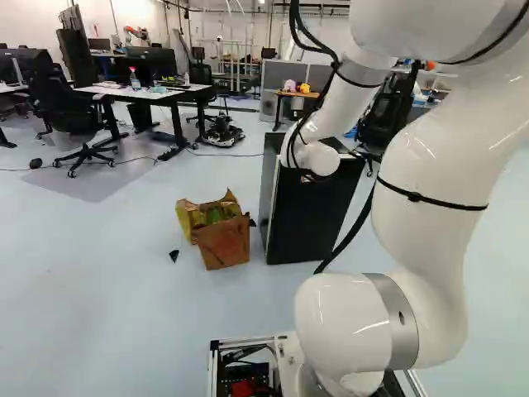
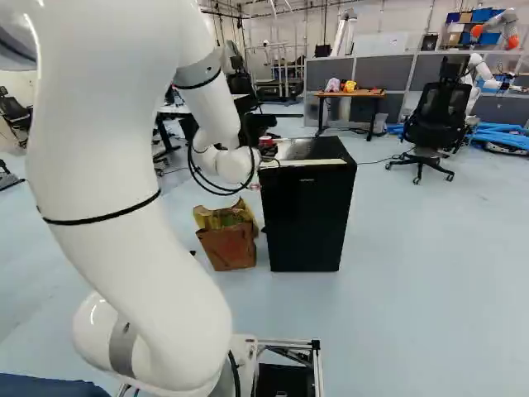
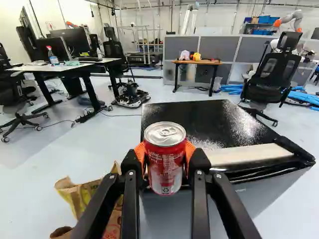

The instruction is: Grab a drink from the fridge

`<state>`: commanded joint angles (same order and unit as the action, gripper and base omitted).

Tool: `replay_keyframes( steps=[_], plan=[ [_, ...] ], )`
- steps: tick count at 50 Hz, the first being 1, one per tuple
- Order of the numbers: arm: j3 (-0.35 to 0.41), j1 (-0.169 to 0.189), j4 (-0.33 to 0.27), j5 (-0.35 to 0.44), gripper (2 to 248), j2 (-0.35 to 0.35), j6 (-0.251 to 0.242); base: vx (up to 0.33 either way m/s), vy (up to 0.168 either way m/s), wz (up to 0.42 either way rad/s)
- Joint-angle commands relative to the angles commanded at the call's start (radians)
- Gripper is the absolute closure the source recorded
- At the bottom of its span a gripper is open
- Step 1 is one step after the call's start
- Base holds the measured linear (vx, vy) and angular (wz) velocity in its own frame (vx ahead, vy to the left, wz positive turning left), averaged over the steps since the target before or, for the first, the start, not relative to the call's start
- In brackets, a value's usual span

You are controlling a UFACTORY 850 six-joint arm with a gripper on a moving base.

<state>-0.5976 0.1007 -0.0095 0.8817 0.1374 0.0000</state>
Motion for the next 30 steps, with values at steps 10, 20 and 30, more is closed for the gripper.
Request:
replay_keyframes(
  steps=[10,20,30],
  plan=[
    [0.101,-0.020,0.002,-0.002,152,-0.083,0.000,0.000,0.000,0.000],
    [0.195,-0.038,0.004,-0.003,152,-0.159,0.000,0.000,0.000,0.000],
    [0.270,-0.053,0.005,-0.005,152,-0.220,0.000,0.000,0.000,0.000]
  ],
)
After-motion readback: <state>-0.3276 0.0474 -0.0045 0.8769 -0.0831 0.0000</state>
